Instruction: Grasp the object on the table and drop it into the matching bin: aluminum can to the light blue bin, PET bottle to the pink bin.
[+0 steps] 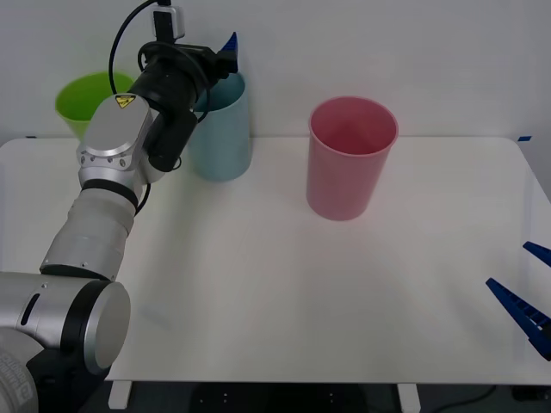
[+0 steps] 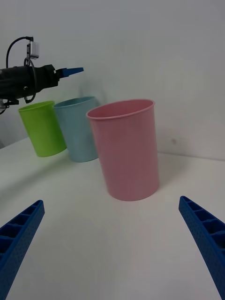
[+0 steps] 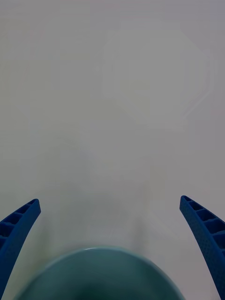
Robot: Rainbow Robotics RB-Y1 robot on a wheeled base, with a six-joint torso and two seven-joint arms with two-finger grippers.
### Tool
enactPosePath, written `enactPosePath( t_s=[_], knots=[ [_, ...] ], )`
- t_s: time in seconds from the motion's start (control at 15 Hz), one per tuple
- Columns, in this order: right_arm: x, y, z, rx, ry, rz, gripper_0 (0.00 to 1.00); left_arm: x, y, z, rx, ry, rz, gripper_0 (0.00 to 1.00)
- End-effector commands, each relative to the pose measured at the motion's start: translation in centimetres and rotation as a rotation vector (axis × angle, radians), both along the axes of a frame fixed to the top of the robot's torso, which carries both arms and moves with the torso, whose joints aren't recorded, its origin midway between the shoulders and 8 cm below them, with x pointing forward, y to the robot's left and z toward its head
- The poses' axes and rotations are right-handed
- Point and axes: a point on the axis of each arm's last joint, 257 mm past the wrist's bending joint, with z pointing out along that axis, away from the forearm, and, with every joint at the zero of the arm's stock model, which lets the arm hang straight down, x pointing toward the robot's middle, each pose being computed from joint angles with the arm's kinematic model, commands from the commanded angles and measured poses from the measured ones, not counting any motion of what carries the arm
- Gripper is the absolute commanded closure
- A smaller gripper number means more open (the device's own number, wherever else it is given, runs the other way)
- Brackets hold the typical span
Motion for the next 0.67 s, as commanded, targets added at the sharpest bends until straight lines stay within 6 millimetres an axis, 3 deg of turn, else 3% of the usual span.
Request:
enactPosePath(
  t_s=[0.07, 0.33, 0.67],
  knots=[
    [0.0, 0.0, 0.0, 0.000, 0.000, 0.000, 0.00, -0.6, -0.3, -0.3, -0.029, -0.001, -0.037, 0.00],
    [0.0, 0.0, 0.0, 0.000, 0.000, 0.000, 0.00, -2.1, 1.2, -0.6, -0.070, -0.016, -0.063, 0.00],
    [0.0, 0.0, 0.0, 0.000, 0.000, 0.000, 0.00, -5.9, 4.4, -1.3, -0.105, -0.050, -0.082, 0.00]
  ],
)
